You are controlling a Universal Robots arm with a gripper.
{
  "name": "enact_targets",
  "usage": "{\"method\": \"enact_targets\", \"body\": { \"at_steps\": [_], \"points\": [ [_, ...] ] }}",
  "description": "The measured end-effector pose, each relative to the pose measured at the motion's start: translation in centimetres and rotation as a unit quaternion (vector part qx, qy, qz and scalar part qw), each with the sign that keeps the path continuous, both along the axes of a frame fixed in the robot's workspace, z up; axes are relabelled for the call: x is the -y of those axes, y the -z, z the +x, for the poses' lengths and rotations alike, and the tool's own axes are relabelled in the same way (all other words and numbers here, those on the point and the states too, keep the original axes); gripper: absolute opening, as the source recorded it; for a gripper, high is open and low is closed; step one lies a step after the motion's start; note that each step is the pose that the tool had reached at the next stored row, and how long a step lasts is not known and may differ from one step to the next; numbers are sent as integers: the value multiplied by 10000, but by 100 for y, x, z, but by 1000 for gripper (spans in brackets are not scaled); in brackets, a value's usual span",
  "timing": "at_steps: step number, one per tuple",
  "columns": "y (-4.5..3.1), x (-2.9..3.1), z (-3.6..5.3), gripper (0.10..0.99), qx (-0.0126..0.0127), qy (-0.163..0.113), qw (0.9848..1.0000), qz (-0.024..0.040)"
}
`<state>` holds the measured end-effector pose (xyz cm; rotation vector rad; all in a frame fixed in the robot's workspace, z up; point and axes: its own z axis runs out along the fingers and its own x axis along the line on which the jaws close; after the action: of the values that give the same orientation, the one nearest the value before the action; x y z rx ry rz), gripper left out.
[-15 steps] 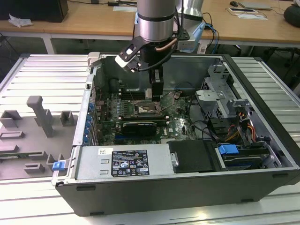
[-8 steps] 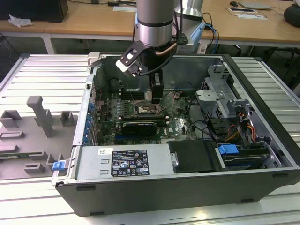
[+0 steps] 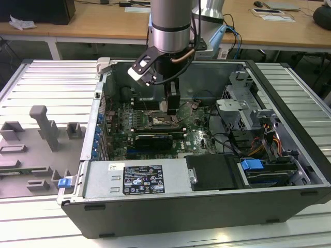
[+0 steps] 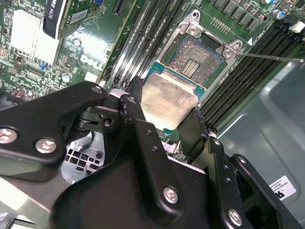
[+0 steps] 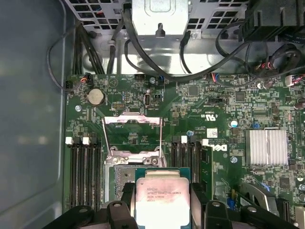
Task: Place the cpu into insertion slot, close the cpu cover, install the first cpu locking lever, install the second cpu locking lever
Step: 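Place the cpu into insertion slot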
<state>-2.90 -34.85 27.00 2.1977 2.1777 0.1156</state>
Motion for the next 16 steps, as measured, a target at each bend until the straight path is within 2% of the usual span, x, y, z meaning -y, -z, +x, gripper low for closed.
{"method": "enact_targets", "body": {
  "at_steps": [6, 16],
  "points": [
    [37, 0, -13, 545, 0, 0, 10000, -1],
    [56, -1, -20, 545, 0, 0, 10000, -1]
  ]
}}
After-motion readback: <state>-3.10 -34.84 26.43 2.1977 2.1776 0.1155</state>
